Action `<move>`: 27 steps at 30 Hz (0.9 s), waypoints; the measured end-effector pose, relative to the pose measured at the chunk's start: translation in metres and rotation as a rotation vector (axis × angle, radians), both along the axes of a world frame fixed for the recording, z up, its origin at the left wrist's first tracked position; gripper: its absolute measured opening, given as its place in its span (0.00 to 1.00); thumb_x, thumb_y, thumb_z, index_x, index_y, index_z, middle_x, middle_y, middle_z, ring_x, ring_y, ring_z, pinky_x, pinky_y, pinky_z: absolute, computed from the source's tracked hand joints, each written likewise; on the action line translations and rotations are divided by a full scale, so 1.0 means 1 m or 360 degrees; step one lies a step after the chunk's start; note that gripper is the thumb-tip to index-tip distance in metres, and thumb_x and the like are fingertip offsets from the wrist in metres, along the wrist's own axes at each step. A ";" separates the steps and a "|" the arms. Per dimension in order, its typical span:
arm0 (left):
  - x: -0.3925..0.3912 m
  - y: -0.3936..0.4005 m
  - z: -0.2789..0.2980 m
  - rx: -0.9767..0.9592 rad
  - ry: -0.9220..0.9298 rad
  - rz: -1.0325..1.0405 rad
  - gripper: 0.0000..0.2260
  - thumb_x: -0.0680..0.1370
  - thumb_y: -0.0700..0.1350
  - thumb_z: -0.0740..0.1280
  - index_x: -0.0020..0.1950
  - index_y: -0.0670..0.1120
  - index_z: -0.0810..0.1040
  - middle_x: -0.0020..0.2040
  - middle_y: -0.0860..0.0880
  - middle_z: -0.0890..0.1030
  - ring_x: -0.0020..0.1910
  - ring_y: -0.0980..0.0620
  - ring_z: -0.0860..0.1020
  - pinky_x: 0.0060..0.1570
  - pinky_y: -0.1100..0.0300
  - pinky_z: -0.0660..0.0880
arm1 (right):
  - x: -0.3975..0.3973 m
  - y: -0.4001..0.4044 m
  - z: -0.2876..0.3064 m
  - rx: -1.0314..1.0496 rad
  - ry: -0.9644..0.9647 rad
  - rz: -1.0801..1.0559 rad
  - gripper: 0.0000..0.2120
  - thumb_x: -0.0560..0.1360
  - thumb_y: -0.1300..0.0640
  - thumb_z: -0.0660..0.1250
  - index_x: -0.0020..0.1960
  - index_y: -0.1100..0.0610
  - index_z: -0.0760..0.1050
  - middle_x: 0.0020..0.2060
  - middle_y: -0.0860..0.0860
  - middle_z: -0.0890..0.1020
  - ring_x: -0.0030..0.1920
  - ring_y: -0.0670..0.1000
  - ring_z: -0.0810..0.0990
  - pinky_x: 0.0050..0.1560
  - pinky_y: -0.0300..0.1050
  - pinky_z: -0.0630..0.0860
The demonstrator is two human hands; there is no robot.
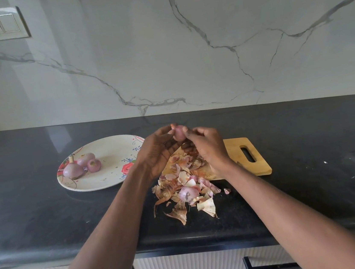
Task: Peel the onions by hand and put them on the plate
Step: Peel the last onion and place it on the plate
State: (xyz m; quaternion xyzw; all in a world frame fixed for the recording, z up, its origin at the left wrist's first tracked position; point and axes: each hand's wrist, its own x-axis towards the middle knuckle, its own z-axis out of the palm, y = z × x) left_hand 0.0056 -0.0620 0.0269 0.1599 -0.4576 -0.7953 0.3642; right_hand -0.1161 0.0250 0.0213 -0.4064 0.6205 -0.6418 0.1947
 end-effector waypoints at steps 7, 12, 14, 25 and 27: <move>-0.007 0.008 -0.003 -0.0135 -0.0064 0.0099 0.10 0.80 0.38 0.67 0.60 0.37 0.80 0.52 0.39 0.85 0.50 0.44 0.85 0.56 0.52 0.82 | -0.003 -0.008 -0.010 -0.0188 -0.0028 -0.0184 0.13 0.74 0.51 0.74 0.41 0.61 0.84 0.37 0.61 0.85 0.44 0.68 0.83 0.40 0.67 0.80; -0.010 0.012 -0.006 -0.0345 -0.0146 0.0155 0.06 0.82 0.38 0.65 0.58 0.40 0.76 0.46 0.40 0.85 0.46 0.43 0.85 0.54 0.54 0.82 | -0.003 -0.011 -0.014 -0.0229 0.0231 -0.0387 0.12 0.78 0.54 0.70 0.41 0.60 0.84 0.35 0.58 0.84 0.39 0.61 0.83 0.39 0.60 0.80; -0.012 0.014 -0.006 -0.0324 -0.0136 0.0137 0.05 0.84 0.37 0.63 0.58 0.39 0.75 0.44 0.40 0.85 0.45 0.44 0.86 0.52 0.55 0.83 | 0.000 -0.008 -0.012 -0.0246 0.0412 -0.0476 0.11 0.80 0.55 0.67 0.44 0.59 0.84 0.35 0.53 0.83 0.36 0.51 0.79 0.36 0.50 0.77; -0.009 0.014 -0.001 -0.0160 0.0107 0.0202 0.04 0.81 0.33 0.65 0.55 0.38 0.74 0.51 0.39 0.83 0.48 0.44 0.85 0.53 0.53 0.83 | 0.001 -0.005 -0.006 -0.0247 0.0510 -0.0382 0.12 0.77 0.53 0.70 0.39 0.59 0.84 0.30 0.50 0.83 0.31 0.51 0.81 0.31 0.49 0.77; -0.010 0.014 -0.002 -0.0225 0.0086 0.0228 0.04 0.80 0.33 0.65 0.54 0.39 0.74 0.50 0.40 0.83 0.47 0.46 0.85 0.53 0.54 0.83 | 0.000 -0.007 -0.007 -0.0228 0.0451 -0.0342 0.13 0.75 0.52 0.72 0.37 0.60 0.84 0.30 0.53 0.84 0.33 0.57 0.83 0.33 0.56 0.80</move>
